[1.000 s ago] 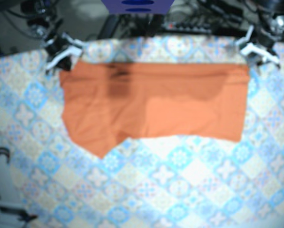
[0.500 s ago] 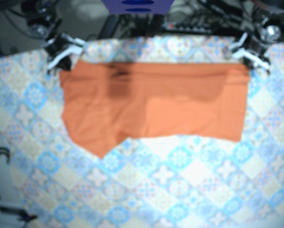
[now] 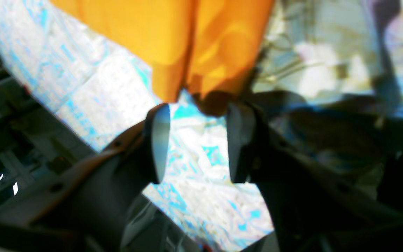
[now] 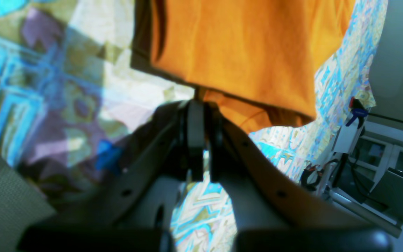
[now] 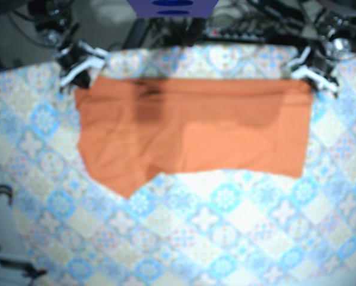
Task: Fold the T-shirt properly
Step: 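Move both grippers back to the folded edge corners and grasp, then hold the folded edge corners with both grippers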
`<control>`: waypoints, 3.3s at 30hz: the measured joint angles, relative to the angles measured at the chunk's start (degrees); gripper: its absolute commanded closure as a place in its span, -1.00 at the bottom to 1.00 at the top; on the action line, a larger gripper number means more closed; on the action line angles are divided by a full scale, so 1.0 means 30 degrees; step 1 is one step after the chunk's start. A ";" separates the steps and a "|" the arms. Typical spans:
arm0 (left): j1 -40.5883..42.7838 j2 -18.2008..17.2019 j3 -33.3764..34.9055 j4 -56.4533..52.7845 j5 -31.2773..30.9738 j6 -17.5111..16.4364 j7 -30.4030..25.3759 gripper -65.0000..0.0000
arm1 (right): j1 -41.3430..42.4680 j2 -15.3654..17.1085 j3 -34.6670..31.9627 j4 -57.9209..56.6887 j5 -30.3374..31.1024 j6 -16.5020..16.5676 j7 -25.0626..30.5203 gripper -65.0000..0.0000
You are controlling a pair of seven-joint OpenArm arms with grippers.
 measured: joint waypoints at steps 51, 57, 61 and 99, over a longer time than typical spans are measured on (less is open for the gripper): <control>-0.0510 0.0036 0.0379 -0.0546 0.0146 0.0066 -0.1486 0.20 | -0.0044 -0.1253 0.0087 0.0277 -0.1486 -0.0058 -0.0080 0.99; -0.0525 0.0036 0.0379 -0.0546 0.0138 0.0066 -0.1486 0.20 | -0.0036 -0.1275 0.0087 0.0277 -0.1486 -0.0051 0.0029 0.99; -0.0532 0.0036 0.0379 -0.0546 0.0138 0.0058 -0.1486 0.20 | -0.0036 -0.1275 0.0087 0.0277 -0.1486 -0.0051 0.0022 0.99; -0.1865 -0.0182 0.2076 -0.2412 0.0357 0.0306 -0.1290 -0.12 | -0.0109 -0.1319 0.0087 0.0277 -0.1479 -0.0058 0.0102 0.99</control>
